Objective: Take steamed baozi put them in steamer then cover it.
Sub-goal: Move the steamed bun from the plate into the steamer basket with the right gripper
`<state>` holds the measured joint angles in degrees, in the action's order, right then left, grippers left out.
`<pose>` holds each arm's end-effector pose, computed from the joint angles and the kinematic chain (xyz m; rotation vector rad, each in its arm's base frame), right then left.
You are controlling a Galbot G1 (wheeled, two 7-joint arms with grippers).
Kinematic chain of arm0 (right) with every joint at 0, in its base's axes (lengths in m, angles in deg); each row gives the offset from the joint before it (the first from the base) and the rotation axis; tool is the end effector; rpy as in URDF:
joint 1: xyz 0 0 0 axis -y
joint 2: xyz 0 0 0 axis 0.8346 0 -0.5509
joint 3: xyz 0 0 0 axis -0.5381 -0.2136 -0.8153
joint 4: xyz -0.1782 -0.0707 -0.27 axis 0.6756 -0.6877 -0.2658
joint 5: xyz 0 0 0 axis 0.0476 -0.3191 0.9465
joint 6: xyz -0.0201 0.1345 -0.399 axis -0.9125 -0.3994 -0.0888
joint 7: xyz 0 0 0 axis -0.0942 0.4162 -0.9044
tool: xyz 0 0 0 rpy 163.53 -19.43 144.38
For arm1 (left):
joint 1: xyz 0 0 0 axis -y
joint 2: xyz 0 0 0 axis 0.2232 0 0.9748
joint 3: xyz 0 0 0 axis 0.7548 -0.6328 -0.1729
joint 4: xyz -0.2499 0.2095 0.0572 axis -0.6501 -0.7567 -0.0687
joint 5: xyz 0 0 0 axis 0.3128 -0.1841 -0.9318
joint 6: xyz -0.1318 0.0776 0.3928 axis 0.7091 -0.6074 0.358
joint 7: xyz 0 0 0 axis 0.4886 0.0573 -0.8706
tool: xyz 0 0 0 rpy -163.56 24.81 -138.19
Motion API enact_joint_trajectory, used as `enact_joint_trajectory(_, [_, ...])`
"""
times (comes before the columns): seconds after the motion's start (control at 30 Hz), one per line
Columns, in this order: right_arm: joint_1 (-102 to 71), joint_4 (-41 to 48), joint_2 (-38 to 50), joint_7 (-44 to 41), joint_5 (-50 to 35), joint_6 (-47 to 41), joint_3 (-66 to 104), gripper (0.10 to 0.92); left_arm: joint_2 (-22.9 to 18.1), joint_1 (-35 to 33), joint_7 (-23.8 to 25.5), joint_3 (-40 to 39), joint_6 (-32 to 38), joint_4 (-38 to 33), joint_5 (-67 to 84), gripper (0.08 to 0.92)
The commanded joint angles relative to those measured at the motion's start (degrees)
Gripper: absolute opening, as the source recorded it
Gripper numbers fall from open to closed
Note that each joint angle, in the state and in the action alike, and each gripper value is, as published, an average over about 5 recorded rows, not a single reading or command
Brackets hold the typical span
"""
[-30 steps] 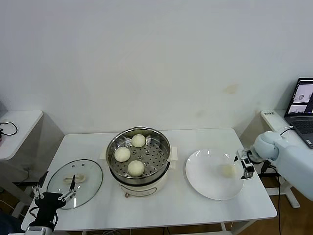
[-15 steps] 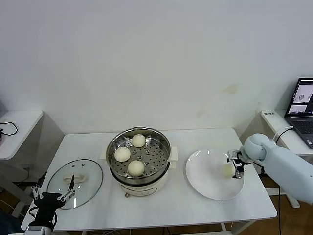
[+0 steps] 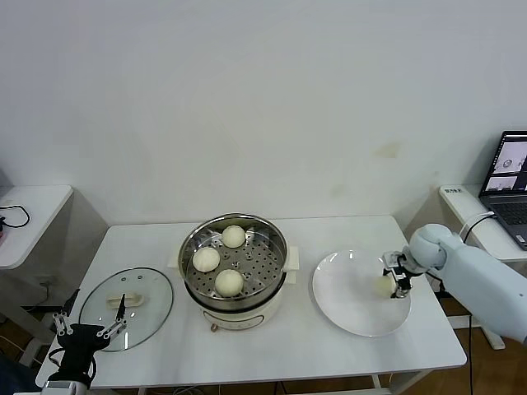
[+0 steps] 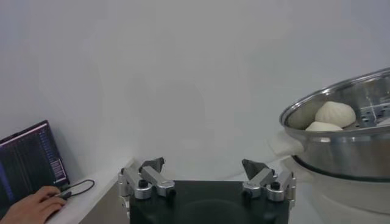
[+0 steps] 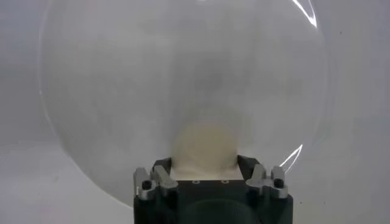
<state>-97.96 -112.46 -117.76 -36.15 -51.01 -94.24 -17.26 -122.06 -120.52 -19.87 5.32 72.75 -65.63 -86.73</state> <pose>0.5531 -0.1422 -0.2449 1.1504 -1.3208 1.4450 0.2037 0.1282 -0.2653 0.1711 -2.9945 -0.6322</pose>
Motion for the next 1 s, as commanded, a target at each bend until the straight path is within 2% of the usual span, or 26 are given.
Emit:
enact_joint_trajectory(0.03, [2.22, -1.41, 1.13, -1.17, -1.76, -0.42, -1.19, 0.647, -0.07, -0.06, -0.02, -0.09, 0.09, -0.23, -0.02, 0.823])
enact_joint_trajectory(0.3, [11.80, -6.89, 4.92, -1.92, -8.00, -2.25, -7.75, 0.621, 0.07, 0.00, -0.01, -0.14, 0.12, -0.66, 0.05, 0.823])
enact_joint_trajectory(0.53, [26.86, -13.24, 5.89, -2.02, -17.22, -5.14, -16.94, 0.619, 0.54, 0.74, -0.01, -0.95, 0.05, -0.39, -0.04, 0.823])
enact_joint_trajectory(0.8, [44.51, -17.28, -1.51, 0.83, -29.02, -9.26, -29.88, 0.623, 1.08, 1.27, 0.00, -1.33, -0.08, -0.44, -0.01, 0.823])
enact_joint_trajectory(1.0, [49.50, -17.36, -9.84, 4.13, -36.14, -13.36, -33.71, 0.631, 1.07, 1.32, -0.05, -1.11, -0.13, -0.55, -0.01, 0.823])
